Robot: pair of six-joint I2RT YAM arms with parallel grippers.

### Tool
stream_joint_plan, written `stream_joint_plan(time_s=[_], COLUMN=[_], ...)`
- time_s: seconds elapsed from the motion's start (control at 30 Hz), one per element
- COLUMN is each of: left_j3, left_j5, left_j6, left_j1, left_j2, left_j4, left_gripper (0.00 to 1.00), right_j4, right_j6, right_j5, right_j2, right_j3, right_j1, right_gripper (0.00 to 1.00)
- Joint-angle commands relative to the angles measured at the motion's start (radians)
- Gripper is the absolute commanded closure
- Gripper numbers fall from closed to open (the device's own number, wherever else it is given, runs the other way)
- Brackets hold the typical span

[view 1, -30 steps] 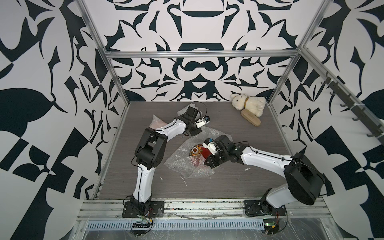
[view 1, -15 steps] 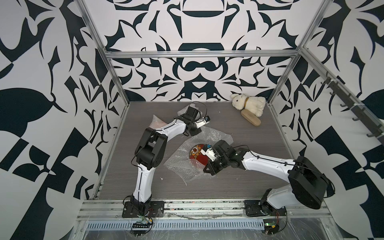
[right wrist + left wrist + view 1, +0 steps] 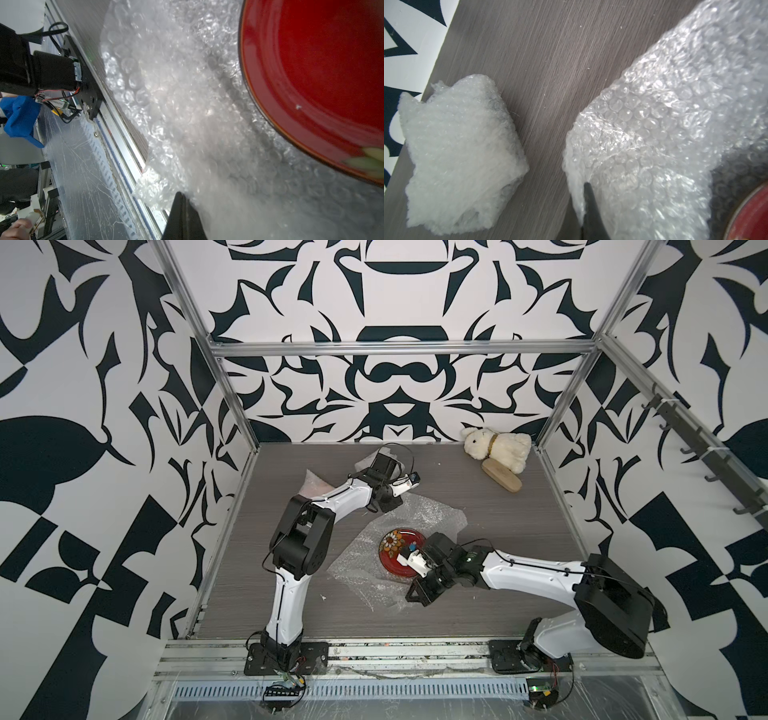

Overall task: Unpack dinner plates from bubble wrap
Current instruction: Unwrap the bubble wrap at the center of the board.

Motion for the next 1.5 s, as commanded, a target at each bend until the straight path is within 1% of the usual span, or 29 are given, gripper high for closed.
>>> stream_joint_plan(time_s=[0.0, 0.33, 0.47, 0.5, 0.53, 0.57, 0.63, 0.67, 0.7, 0.77, 0.93, 1.1, 1.17, 1.23, 1.33, 1.4, 1.47], left_j3=[0.026, 0.029, 0.038, 0.042, 0.046, 0.051, 0.050, 0.048, 0.048, 0.052, 0.038, -0.063, -0.090, -0.128, -0.222, -0.305, -0.394], left_j5=[0.017, 0.014, 0.020, 0.021, 0.021, 0.018, 0.011, 0.008, 0.015, 0.032, 0.062, 0.075, 0.076, 0.101, 0.157, 0.192, 0.233], left_j6=[0.005, 0.002, -0.003, -0.006, -0.014, -0.030, -0.060, -0.072, -0.086, -0.112, -0.226, -0.326, -0.364, -0.416, -0.543, -0.687, -0.824], left_j1=[0.001, 0.001, 0.001, 0.001, 0.001, 0.001, 0.000, 0.000, 0.000, 0.000, 0.001, 0.001, 0.001, 0.001, -0.002, -0.002, -0.002], left_j2=[0.019, 0.023, 0.018, 0.013, 0.008, -0.001, -0.024, -0.039, -0.055, -0.087, -0.188, -0.336, -0.385, -0.438, -0.535, -0.601, -0.660], left_j4=[-0.025, -0.025, -0.032, -0.036, -0.037, -0.032, -0.016, -0.007, -0.002, -0.005, -0.009, 0.039, 0.027, 0.017, 0.026, 0.041, 0.062], left_gripper=[1.00, 1.00, 1.00, 0.98, 0.84, 0.64, 0.40, 0.23, 0.01, 0.01, 0.01, 0.01, 0.00, 0.01, 0.01, 0.00, 0.02], right_j4=[-0.007, 0.009, 0.007, 0.008, 0.008, 0.009, 0.009, 0.009, 0.009, 0.008, 0.005, 0.005, 0.005, 0.006, 0.006, 0.006, 0.008], right_j6=[0.007, 0.017, 0.020, 0.022, 0.023, 0.024, 0.024, 0.025, 0.024, 0.024, 0.024, 0.025, 0.026, 0.026, 0.026, 0.026, 0.027], right_j5=[-0.014, -0.013, 0.005, 0.008, 0.009, 0.009, 0.013, 0.016, 0.017, 0.023, 0.043, 0.059, 0.064, 0.071, 0.082, 0.092, 0.096], right_j2=[0.002, 0.049, 0.058, 0.060, 0.062, 0.064, 0.064, 0.063, 0.062, 0.058, 0.047, 0.040, 0.037, 0.030, 0.018, 0.015, 0.017], right_j3=[-0.013, -0.034, -0.037, -0.037, -0.037, -0.037, -0.039, -0.039, -0.040, -0.041, -0.044, -0.043, -0.044, -0.044, -0.044, -0.042, -0.042], right_j1=[0.012, 0.033, 0.036, 0.035, 0.036, 0.038, 0.040, 0.041, 0.041, 0.042, 0.041, 0.042, 0.042, 0.041, 0.041, 0.042, 0.042], right_gripper=[1.00, 1.00, 1.00, 1.00, 1.00, 1.00, 1.00, 1.00, 1.00, 0.99, 0.98, 0.96, 0.96, 0.95, 0.93, 0.93, 0.93])
